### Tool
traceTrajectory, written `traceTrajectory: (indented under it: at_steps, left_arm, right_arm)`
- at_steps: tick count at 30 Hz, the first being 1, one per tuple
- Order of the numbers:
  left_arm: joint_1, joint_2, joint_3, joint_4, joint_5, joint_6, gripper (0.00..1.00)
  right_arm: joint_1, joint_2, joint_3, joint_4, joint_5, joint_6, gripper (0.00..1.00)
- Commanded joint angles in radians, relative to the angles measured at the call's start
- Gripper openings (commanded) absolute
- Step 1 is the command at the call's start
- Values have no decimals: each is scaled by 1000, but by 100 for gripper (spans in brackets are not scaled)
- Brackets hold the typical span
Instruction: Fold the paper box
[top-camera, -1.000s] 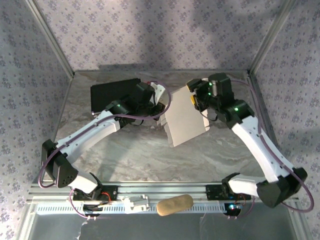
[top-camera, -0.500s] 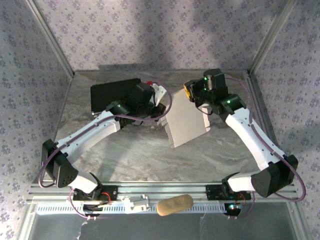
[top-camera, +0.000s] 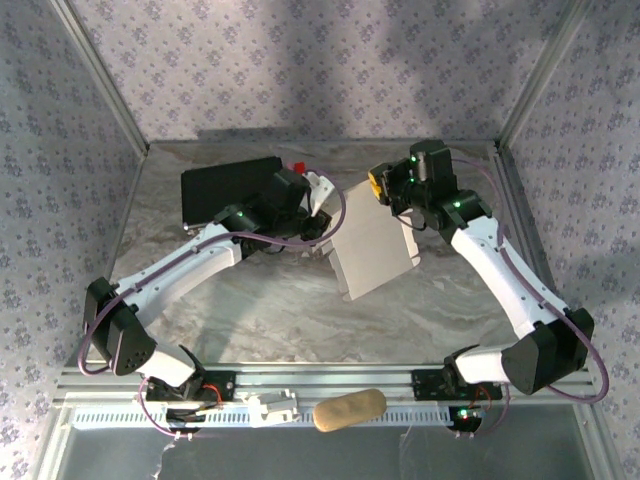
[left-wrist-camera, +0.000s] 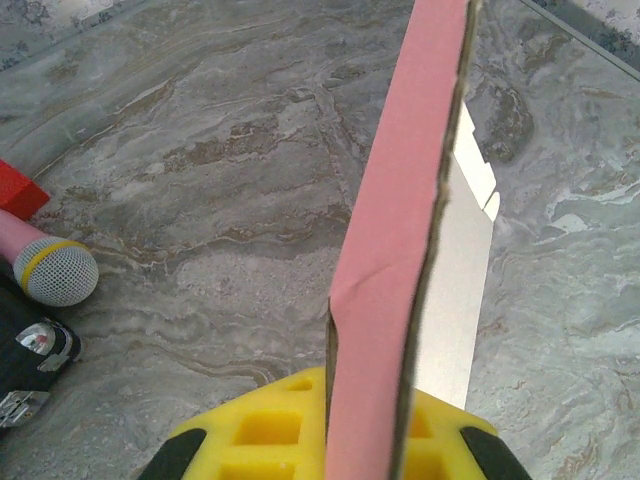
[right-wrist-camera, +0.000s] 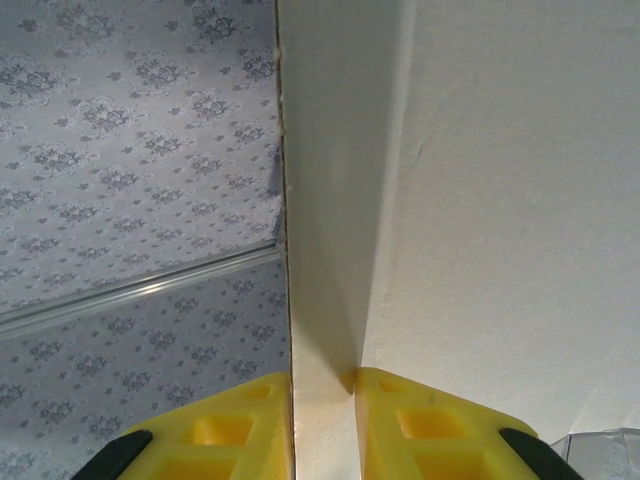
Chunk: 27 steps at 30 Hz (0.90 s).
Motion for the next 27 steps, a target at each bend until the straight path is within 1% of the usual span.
traceTrajectory:
  at_steps: [1,4,7,10,14,15,16,17,19,20,21,24,25,27]
  left_arm:
    - [3,-24,-6,23,-7,35,0]
    - [3,-23,-6,24,-7,42,0]
    - [3,-24,-7,23,-10,45,0]
    - [2,-27,-10,26,-12,47,0]
    - [3,-39,-15,31,-26,40,0]
    - [3,-49,-15,30,-29,25,3]
    - [2,-67,-16,27,-32,2,10]
    - [3,-88,-16,27,-35,-26,16]
    - [3,-157,-28,42,-35,-117,30]
    - [3,-188,-38,56,-26,-160,37]
    - [3,-219,-43,69,-9,-217,40]
    - [7,-255,-24,70,31,-357,44]
    - [8,-246,-2,53,42,-377,43]
    - [9,-200,65,-18,35,-372,39]
  right_arm:
    - [-8,8,-6,13,-7,15,23]
    - [-8,11,-11,18,-15,23,21]
    - [-9,8,-19,23,-13,31,17]
    - [-8,3,-25,24,-11,38,11]
    - [-8,-10,-51,36,2,55,0]
    - [-8,-16,-59,42,9,61,0]
    - [-6,-25,-72,50,19,68,0]
    - [-7,-32,-83,61,27,72,0]
    - [-6,-49,-112,86,43,88,0]
    - [-6,-57,-121,99,49,94,0]
    - [-6,-64,-147,119,55,102,0]
    - [-5,-75,-177,153,69,111,0]
    - [-4,-74,-177,151,71,111,0]
    - [-2,-74,-179,153,73,114,0]
